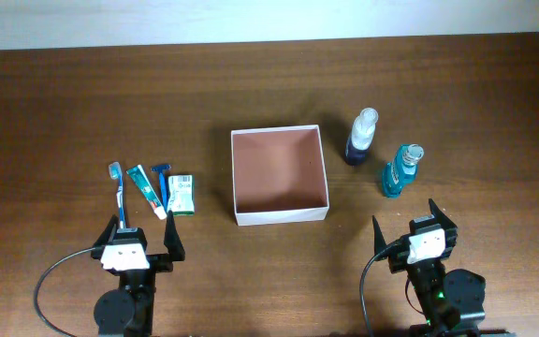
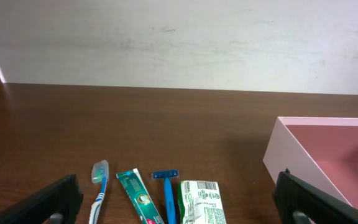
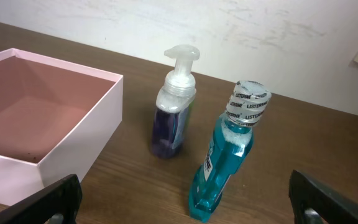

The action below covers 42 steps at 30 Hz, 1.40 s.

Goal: Pack container

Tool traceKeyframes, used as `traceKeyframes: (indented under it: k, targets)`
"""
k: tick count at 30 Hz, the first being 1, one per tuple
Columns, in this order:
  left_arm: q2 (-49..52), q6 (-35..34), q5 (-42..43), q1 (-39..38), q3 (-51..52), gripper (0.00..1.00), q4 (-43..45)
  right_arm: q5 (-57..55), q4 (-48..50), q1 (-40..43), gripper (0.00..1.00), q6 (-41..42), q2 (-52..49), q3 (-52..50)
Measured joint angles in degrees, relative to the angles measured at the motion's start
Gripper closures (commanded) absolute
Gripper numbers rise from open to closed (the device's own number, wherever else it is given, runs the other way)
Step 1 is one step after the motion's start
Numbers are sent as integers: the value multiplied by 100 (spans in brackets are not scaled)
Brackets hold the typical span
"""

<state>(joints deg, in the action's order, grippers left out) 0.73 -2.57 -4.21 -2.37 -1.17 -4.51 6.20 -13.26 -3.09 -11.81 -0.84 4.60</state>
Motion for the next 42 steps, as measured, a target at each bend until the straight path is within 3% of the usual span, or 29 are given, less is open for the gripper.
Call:
traceKeyframes:
  k: [11, 42]
  targets:
    - [0, 289, -68, 0, 0, 1, 2, -1080, 0, 2, 2, -258, 0, -2]
    - [0, 304, -70, 0, 0, 1, 2, -1178, 0, 2, 2, -321, 0, -2]
